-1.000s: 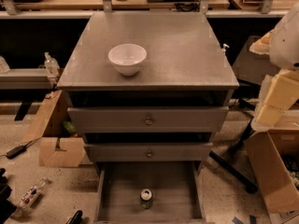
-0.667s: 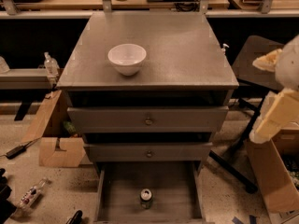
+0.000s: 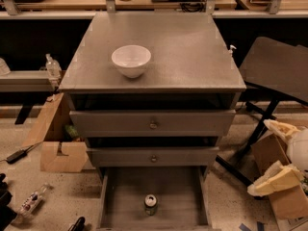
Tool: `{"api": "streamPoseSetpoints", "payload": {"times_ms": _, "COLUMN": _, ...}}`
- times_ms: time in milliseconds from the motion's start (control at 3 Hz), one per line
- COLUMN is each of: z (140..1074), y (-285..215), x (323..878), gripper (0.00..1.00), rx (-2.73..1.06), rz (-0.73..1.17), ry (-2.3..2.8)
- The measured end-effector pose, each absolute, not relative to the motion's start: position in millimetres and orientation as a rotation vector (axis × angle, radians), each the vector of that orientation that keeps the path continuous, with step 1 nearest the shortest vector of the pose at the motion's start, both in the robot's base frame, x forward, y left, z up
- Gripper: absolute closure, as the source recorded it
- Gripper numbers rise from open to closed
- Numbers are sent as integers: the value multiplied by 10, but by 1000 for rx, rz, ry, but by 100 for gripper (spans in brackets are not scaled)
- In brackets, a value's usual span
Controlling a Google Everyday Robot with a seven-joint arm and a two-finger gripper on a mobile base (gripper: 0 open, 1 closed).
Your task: Pick green can from bottom drawer and place on counter
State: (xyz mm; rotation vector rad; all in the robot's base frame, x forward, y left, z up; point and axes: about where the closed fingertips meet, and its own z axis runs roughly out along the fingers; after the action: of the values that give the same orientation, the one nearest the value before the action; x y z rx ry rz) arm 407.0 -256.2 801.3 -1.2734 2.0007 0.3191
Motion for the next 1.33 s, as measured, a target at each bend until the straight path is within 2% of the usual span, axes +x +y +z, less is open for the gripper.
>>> {"api": "streamPoseSetpoints", "payload": {"times_ms": 333, "z": 7680, "y": -2797, "x": 3915, "gripper": 0, "rx": -1080, "rz": 384, "ry": 1849}}
{"api": "streamPoseSetpoints", "payload": {"times_ms": 667, "z": 7681, "y": -2934, "x": 3811, "gripper": 0, "rx": -1090, "rz": 333, "ry": 1853}}
{"api": "streamPoseSetpoints", "payload": {"times_ms": 1000, "z": 7573, "y": -2862, "x": 3848, "gripper": 0, "rx": -1090, "rz": 358, "ry": 1865}}
{"api": "streamPoseSetpoints", "payload": {"times_ms": 1333, "z": 6923, "y": -2830, "x": 3807, "gripper": 0, "rx": -1062, "rz": 409, "ry": 1907}}
